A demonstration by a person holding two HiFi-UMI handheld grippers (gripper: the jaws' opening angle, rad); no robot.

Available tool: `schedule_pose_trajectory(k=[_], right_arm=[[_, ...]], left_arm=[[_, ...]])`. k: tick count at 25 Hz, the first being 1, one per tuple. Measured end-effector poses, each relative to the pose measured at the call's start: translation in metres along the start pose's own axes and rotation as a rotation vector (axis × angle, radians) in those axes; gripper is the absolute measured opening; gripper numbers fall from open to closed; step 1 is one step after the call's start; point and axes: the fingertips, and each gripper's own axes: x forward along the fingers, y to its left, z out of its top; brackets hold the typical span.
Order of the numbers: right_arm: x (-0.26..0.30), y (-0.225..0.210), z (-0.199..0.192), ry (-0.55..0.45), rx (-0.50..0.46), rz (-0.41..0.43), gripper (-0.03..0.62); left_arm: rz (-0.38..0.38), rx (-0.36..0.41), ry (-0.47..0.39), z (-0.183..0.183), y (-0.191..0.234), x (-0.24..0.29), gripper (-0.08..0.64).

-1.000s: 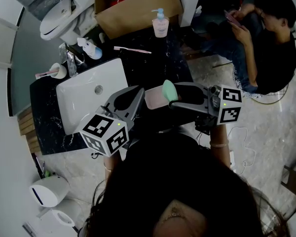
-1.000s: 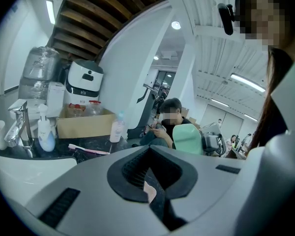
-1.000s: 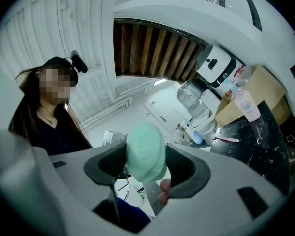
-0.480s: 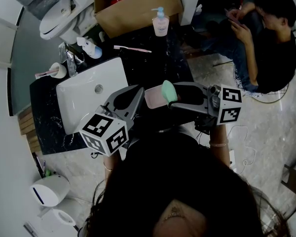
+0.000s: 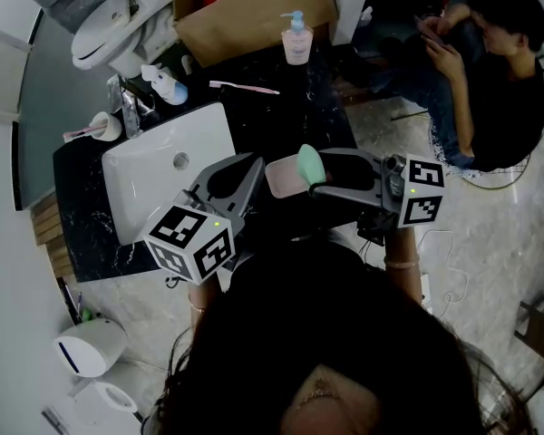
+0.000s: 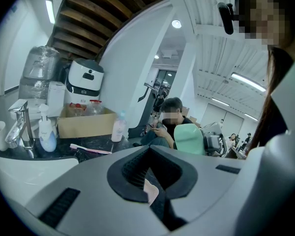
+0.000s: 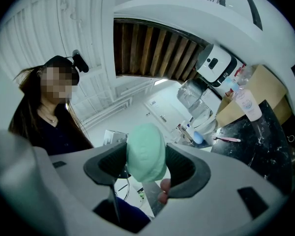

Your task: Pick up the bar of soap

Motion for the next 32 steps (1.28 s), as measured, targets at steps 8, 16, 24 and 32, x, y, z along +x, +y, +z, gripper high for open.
schedule_pose_trajectory(k=[8, 16, 24, 32], right_arm=[[0.0002, -0.0043, 0.0001, -0.002, 0.016, -0.021, 0.247], [0.0015, -0.0076, 0.0013, -0.008, 0.017, -0.027, 0.247], [0.0009, -0.0076, 0.0025, -0.013, 0.012, -0.034, 0.247], [0.0003, -0.0079, 0.0038, -0.019, 0.007, -0.032, 0.247]], left_arm=[[-0.003, -0.001, 0.005, 0.0001, -0.0002, 0.0001, -0.003], [-0.003, -0.005, 0.008, -0.0006, 0.0033, 0.0015, -0.003], [-0.008, -0.006, 0.009, 0.0008, 0.0049, 0.0019, -0.003], [-0.011, -0.002, 0.011, 0.0015, 0.0042, 0.0038, -0.003]])
